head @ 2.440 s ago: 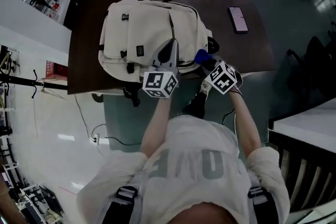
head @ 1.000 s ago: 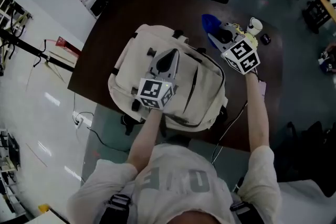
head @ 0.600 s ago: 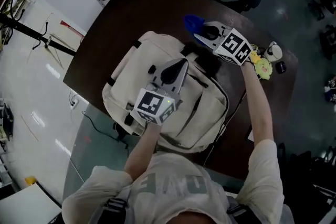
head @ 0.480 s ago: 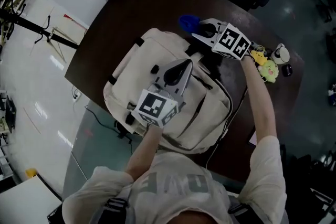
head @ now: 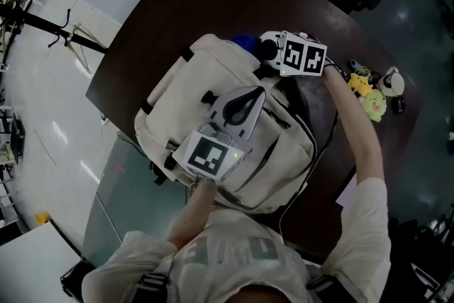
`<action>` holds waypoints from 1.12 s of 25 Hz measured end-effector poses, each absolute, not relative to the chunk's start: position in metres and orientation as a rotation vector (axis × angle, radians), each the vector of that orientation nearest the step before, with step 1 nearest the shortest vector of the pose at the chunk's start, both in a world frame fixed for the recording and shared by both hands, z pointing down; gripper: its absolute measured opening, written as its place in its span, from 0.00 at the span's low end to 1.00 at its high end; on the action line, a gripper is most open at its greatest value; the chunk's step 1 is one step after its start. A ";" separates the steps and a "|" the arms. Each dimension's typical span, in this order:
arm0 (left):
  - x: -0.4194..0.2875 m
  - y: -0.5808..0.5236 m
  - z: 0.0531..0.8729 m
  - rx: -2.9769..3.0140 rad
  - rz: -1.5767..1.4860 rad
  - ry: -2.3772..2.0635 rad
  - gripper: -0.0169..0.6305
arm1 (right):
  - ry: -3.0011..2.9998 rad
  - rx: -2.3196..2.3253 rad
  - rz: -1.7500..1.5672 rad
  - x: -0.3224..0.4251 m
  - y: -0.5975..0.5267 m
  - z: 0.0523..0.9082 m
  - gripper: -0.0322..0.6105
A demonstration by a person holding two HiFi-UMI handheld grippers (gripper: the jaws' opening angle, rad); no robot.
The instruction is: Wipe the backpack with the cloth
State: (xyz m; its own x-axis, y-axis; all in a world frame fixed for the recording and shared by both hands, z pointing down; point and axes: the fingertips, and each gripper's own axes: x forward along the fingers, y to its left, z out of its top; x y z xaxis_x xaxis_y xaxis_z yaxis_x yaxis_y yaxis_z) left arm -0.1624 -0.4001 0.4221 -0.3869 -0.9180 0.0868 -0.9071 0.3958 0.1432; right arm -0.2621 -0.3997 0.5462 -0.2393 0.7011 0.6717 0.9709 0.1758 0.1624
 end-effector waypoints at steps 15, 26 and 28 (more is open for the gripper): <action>-0.169 -0.392 0.417 1.579 -0.245 -2.510 0.03 | -1.947 -1.567 -0.803 -0.170 -0.429 0.558 0.11; -0.158 -0.399 0.413 1.607 -0.226 -2.529 0.03 | -1.947 -1.448 -0.728 -0.086 -0.460 0.567 0.11; -0.150 -0.401 0.410 1.618 -0.294 -2.509 0.03 | -1.963 -1.445 -0.692 -0.070 -0.456 0.570 0.11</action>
State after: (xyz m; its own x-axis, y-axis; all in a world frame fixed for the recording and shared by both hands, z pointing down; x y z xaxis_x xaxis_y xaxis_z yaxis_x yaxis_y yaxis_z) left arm -0.1503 -0.4013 0.4103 -0.4108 -0.9116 0.0131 -0.8840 0.4017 0.2392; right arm -0.0695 -0.4564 0.5702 -0.2285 0.6483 0.7262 0.9604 0.2721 0.0593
